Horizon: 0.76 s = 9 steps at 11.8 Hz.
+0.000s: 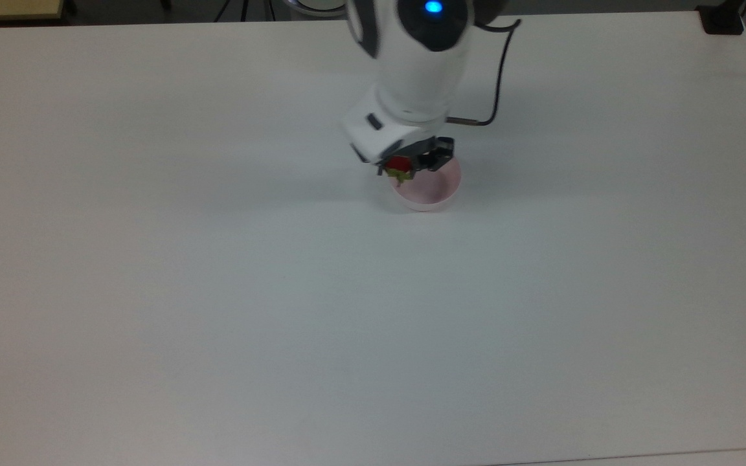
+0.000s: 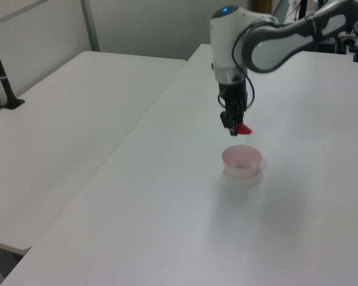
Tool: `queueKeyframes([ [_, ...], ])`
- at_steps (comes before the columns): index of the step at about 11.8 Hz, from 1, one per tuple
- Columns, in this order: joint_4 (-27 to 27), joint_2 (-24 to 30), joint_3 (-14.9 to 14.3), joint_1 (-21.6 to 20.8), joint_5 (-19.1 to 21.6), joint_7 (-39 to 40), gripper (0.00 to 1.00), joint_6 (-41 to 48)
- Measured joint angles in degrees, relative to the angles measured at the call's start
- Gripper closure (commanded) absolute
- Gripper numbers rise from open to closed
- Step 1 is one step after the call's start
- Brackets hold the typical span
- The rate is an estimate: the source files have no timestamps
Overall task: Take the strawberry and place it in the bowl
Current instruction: 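Carry the strawberry over the pink bowl and lower it inside, then open the gripper to release the strawberry and raise the arm away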
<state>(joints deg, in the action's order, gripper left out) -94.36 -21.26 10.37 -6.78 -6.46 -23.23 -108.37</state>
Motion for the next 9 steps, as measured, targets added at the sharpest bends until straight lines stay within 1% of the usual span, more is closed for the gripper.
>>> queueKeyframes([
  [2,-2.4,-0.1,0.0,-3.6,-2.3,-3.2,0.67,-0.4],
  [3,-3.4,-0.1,0.0,-4.5,-2.7,-4.5,0.62,-1.4],
  [4,-4.0,-0.2,0.0,-4.8,-2.9,-5.1,0.55,-2.2],
  [6,-4.5,-0.4,-0.2,-4.7,-2.9,-5.1,0.44,-2.9],
  [7,-4.6,-0.6,-0.3,-4.6,-2.9,-5.1,0.33,-3.0],
  [9,-4.7,-0.8,-0.4,-4.6,-2.9,-5.1,0.00,-3.1],
])
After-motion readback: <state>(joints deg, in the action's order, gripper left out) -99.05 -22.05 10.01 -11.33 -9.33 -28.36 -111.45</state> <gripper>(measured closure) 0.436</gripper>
